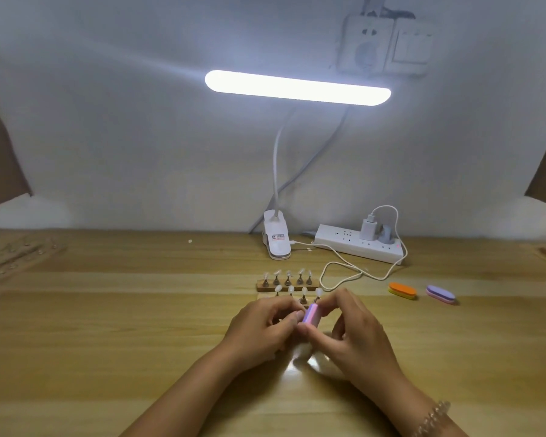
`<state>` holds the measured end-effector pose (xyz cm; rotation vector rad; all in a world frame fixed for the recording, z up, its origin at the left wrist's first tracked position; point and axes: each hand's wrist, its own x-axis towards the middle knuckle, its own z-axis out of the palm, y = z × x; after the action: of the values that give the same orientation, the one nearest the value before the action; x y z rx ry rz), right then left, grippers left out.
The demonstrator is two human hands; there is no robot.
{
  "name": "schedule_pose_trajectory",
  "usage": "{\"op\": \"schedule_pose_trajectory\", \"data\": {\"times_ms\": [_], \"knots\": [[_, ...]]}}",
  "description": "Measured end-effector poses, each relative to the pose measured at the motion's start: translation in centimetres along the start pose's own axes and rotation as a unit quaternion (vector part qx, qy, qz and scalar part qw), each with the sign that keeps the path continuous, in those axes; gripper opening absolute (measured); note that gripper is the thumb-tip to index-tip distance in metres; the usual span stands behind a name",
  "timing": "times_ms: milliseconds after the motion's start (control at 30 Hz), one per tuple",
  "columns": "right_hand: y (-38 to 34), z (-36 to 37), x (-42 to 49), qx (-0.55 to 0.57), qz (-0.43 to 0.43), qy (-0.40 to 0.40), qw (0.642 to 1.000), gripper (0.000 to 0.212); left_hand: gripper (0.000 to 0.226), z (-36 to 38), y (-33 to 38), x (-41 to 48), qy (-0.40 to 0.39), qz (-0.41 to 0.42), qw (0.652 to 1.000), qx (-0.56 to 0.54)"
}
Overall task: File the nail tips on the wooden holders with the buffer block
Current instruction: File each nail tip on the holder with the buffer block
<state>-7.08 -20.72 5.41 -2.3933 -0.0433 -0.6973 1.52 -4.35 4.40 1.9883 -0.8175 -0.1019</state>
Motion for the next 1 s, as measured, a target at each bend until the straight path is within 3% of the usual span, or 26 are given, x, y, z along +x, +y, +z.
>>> {"op": "schedule_pose_trajectory", "data": {"times_ms": [200, 333, 467, 600, 733, 900, 1000], "knots": [[-0.06, 0.31, -0.47, -0.036, -0.037, -0.018, 0.999, 0.039, 0.016, -0.06, 0.02, -0.06, 0.002, 0.001, 1.000, 0.002], [0.44, -0.01, 0.26, -0.002, 0.013, 0.015, 1.000, 0.033, 0.016, -0.03, 0.13, -0.13, -0.003, 0.002, 1.000, 0.008], [-0.03, 0.32, -0.36, -0.035, -0.038, -0.019, 0.998, 0.040, 0.016, -0.12, 0.12, -0.09, 0.006, 0.001, 1.000, 0.011], [0.33, -0.14, 0.25, -0.008, 0.014, 0.024, 1.000, 0.033, 0.015, -0.03, 0.28, -0.17, -0.008, -0.005, 1.000, 0.008], [-0.39, 0.36, -0.52, -0.051, -0.049, -0.013, 0.997, 0.038, 0.015, -0.11, 0.15, -0.16, 0.004, -0.005, 1.000, 0.009], [-0.01, -0.18, 0.24, -0.021, 0.015, 0.025, 0.999, 0.033, 0.015, -0.02, 0.16, -0.27, -0.006, -0.005, 1.000, 0.007], [-0.36, 0.22, -0.39, -0.050, -0.034, -0.007, 0.998, 0.037, 0.015, -0.09, 0.01, -0.16, 0.003, 0.000, 1.000, 0.007]]}}
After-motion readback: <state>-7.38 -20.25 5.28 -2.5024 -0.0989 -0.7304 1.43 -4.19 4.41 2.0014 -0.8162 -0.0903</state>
